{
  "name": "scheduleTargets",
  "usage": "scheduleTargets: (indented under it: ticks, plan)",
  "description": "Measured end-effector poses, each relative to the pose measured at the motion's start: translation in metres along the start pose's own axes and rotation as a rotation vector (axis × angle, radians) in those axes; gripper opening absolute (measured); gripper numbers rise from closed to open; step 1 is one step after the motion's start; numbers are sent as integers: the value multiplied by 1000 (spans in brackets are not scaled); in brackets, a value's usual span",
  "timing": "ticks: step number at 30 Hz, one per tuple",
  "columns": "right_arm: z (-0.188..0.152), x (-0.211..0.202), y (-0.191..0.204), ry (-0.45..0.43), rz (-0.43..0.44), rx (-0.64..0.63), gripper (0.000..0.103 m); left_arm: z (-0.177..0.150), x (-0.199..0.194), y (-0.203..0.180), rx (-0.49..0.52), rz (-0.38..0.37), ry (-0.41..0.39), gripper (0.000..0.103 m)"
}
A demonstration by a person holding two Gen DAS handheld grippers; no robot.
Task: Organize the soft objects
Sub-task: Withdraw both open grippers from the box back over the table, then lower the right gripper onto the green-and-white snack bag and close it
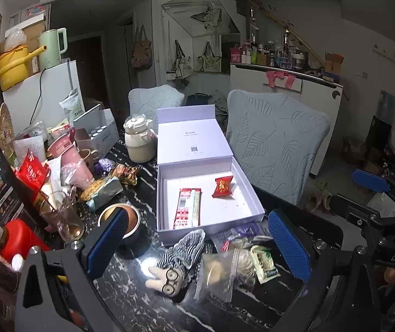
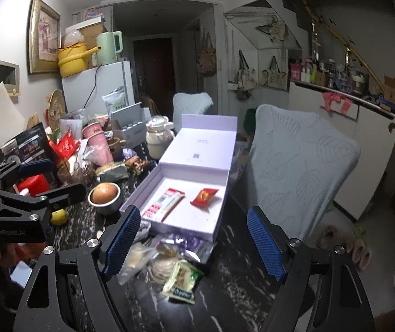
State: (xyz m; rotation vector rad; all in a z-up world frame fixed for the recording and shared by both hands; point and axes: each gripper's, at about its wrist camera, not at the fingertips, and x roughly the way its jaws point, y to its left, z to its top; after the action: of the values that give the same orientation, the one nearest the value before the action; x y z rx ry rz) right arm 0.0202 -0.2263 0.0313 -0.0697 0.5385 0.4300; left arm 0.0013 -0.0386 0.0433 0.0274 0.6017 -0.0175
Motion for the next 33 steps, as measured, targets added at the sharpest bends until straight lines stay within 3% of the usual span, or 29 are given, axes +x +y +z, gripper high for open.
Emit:
scheduleTargets:
  ticks: [6,11,19,27,33]
  plan:
    - [-24,-2,2,20,8,15,80,-20,-3,3,-16,0,27,103]
    - [-44,-2,2,40,9,48,80,-42,1,2,-40,-60,67,103]
    - [-78,7,3,88,-20,65,80,-73,12,-9,-8,-92,120,103]
    - [-113,29,4,187,12,111,80,-96,33,-11,-21,-124,195,103]
    - [-134,49,4,258,23,130,80,-111,50,-5,-37,-104,221,103]
